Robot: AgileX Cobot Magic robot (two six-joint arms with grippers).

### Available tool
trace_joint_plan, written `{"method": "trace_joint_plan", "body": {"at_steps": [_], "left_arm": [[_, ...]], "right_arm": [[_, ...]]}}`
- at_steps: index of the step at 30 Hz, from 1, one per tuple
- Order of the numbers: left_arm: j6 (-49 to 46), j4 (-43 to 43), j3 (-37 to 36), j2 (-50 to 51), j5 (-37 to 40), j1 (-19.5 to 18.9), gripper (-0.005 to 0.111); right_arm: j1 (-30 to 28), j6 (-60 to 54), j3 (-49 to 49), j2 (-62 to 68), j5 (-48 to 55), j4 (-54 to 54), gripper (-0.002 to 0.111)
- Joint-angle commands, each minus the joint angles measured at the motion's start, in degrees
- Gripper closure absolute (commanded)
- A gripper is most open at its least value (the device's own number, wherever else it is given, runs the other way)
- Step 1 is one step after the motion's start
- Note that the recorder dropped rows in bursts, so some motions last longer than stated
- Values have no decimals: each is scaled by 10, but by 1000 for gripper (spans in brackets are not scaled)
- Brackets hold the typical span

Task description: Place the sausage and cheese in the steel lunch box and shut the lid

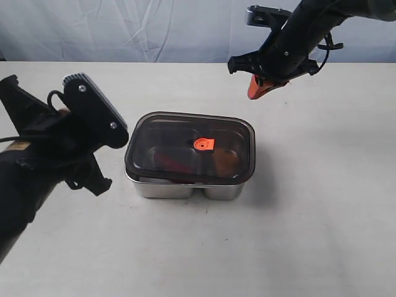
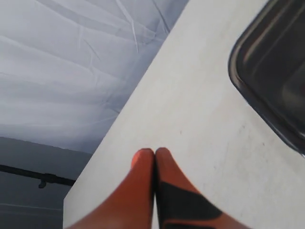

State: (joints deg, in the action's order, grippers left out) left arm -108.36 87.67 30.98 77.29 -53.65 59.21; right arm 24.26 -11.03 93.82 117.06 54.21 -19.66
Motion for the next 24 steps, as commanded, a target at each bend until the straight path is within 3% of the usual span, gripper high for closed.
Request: {"method": "trace_joint_plan", "body": {"at_steps": [1,3,5,8,12,18,24], "left_arm": [[82,-124,-1,-5,108,-72,107],[86,-143,-1,-5,154,-100,107],[85,-102,-1,-5,156,-119,107],[77,-26,-1,-5,137,-133,107],[77,10,-1,-5,144,-137,107],[44,99,-1,-5,152,-137,107],[42,119,-1,-5,152,-137,107]], "right_arm": [[42,-25,3,-15,32,-9,108],[59,-24,3,-16,21,10,108],[65,-4,3,-15,-9,41,108],[65,-2,3,-15,-67,25,108],[69,-36,10,-3,-127,-8,109],[74,-36,112,103,-80,-13,109],[93,-36,235,180,-33,-18,109]]}}
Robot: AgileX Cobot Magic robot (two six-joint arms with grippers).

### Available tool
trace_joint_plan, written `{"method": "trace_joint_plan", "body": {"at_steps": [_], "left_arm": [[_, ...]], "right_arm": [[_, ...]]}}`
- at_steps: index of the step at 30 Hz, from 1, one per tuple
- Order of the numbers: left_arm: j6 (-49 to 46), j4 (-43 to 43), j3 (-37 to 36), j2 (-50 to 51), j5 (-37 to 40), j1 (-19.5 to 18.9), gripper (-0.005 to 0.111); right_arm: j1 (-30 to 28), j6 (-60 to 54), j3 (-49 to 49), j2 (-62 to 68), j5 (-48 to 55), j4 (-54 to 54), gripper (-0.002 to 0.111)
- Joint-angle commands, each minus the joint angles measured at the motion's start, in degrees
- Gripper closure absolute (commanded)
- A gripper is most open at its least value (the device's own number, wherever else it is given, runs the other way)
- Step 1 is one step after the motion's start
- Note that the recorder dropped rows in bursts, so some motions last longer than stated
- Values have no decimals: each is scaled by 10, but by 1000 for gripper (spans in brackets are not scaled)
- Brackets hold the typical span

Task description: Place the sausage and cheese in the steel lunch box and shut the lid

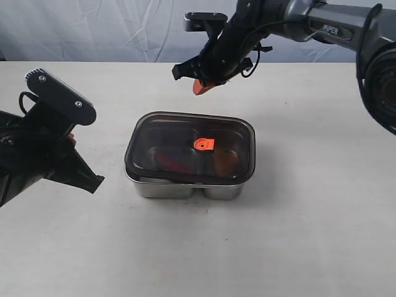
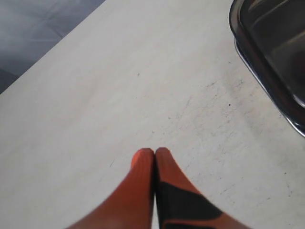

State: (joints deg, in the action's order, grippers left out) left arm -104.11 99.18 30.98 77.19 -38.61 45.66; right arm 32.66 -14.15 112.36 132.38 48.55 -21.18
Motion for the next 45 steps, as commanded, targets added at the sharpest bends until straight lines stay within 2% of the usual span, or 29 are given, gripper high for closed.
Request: {"method": "trace_joint_plan", "body": {"at_steps": [1,5,13,19,25,29,31,33,36,40,42,45], "left_arm": [[0,3,-1,-4,2,-1,107],[0,3,-1,-4,7,-1,107],[0,3,-1,-4,7,-1,107],[0,3,-1,-4,7,-1,107],[0,1,-1,-4,20,-1,107],[0,-59,-1,-4,68,-1,107],[11,-124,-1,-4,88,-1,107],[45,-171,-1,-4,87,-1,107],[146,-306,0,-4,88,-12,107],[172,-341,22,14,137,-30,107],[170,-363,41,35,200,-43,107],[170,-373,57,59,220,-44,107]], "right_arm": [[15,-5,68,40,34,-5,109],[33,-4,109,76,65,-9,109],[57,-5,109,77,121,-12,109],[62,-5,109,77,124,-10,109],[60,40,109,65,114,60,109],[60,114,109,24,108,159,109],[60,141,109,-14,154,218,109],[60,141,109,-40,193,227,109],[60,141,107,-78,214,218,109],[60,141,88,-104,214,202,109],[60,141,39,-128,214,193,109],[60,141,-74,-172,214,197,109]]}}
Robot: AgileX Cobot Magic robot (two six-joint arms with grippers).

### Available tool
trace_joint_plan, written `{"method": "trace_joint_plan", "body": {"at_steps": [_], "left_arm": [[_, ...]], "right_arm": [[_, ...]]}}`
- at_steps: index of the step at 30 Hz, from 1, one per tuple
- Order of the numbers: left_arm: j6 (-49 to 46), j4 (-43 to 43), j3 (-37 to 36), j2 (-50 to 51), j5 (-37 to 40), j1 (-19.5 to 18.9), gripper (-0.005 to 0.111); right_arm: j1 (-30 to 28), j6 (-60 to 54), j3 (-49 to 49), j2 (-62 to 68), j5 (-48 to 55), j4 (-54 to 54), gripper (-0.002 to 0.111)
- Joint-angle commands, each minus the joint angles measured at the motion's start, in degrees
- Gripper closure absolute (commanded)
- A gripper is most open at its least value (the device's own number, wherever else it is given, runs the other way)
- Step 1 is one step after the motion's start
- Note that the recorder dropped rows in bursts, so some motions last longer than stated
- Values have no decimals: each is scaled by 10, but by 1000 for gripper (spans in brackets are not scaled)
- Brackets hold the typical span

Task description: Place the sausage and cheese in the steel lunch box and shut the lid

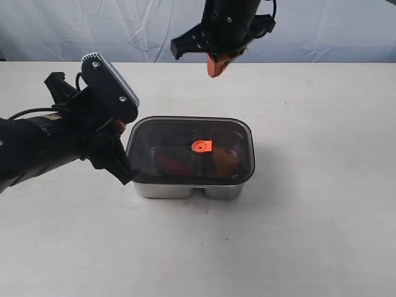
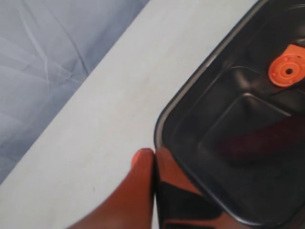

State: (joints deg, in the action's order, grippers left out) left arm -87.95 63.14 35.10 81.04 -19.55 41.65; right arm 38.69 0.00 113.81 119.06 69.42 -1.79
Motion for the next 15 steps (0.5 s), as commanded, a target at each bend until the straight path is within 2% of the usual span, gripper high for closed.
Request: {"method": "trace_joint_plan", "body": {"at_steps": [1,4,8,15], "left_arm": [[9,-13,24,31,33,-4,107],[9,-13,43,66,37,-4,107],[9,-14,50,113,67,-4,107],[9,-6,50,157,91,-4,107]], "right_arm": [[0,0,-149,-66,5,3,109],[0,10,-284,-129,-71,-11,109],[0,7,-396,-129,-162,-29,109],[1,-21,-441,-125,-212,-77,109]]}}
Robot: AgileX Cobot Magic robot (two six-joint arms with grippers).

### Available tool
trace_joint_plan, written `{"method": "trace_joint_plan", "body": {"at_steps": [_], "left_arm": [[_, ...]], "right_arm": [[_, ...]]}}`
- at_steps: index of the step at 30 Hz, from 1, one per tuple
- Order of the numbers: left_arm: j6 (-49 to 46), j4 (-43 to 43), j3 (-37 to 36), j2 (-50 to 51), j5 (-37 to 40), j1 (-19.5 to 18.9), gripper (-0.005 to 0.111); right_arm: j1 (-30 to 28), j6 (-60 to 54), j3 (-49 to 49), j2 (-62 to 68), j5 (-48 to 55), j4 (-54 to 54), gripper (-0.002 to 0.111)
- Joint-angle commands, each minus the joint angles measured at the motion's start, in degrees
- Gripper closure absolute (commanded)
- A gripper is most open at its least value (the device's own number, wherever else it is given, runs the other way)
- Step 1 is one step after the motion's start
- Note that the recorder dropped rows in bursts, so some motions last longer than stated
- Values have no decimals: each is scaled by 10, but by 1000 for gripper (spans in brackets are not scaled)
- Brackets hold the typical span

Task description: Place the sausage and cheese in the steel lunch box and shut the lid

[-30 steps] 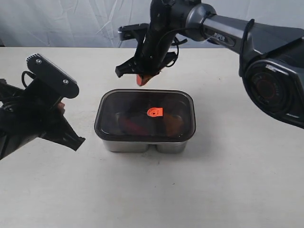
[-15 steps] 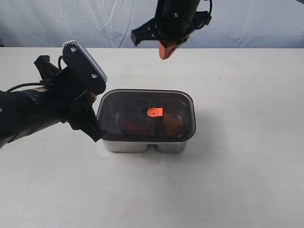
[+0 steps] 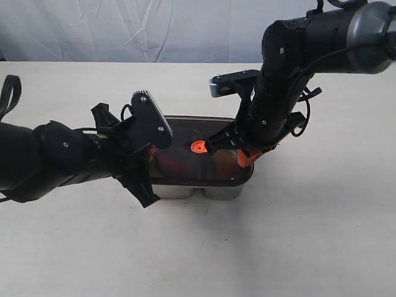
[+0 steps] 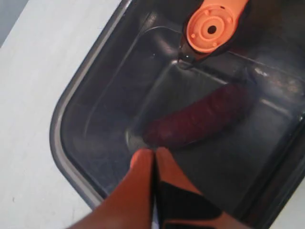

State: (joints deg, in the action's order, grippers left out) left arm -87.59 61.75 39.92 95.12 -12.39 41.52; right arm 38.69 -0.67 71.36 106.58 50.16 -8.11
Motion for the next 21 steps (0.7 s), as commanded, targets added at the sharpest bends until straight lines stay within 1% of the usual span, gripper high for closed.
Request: {"method": "trace_joint_plan", "body": {"at_steps": [1,4,15,21], "left_arm": [[5,14,2,19,21,-2,107],[5,39,2,31,21,-2,107],[5,43,2,69,38,-2,107],[5,42,2,45,20,-2,107]], "right_arm": [[1,-15,-20,0,-23,-13,109],[1,-15,-26,0,-31,-13,109],[1,-14,-31,53,-42,-14,109],[1,-1,-31,8,-57,-10,109]]}}
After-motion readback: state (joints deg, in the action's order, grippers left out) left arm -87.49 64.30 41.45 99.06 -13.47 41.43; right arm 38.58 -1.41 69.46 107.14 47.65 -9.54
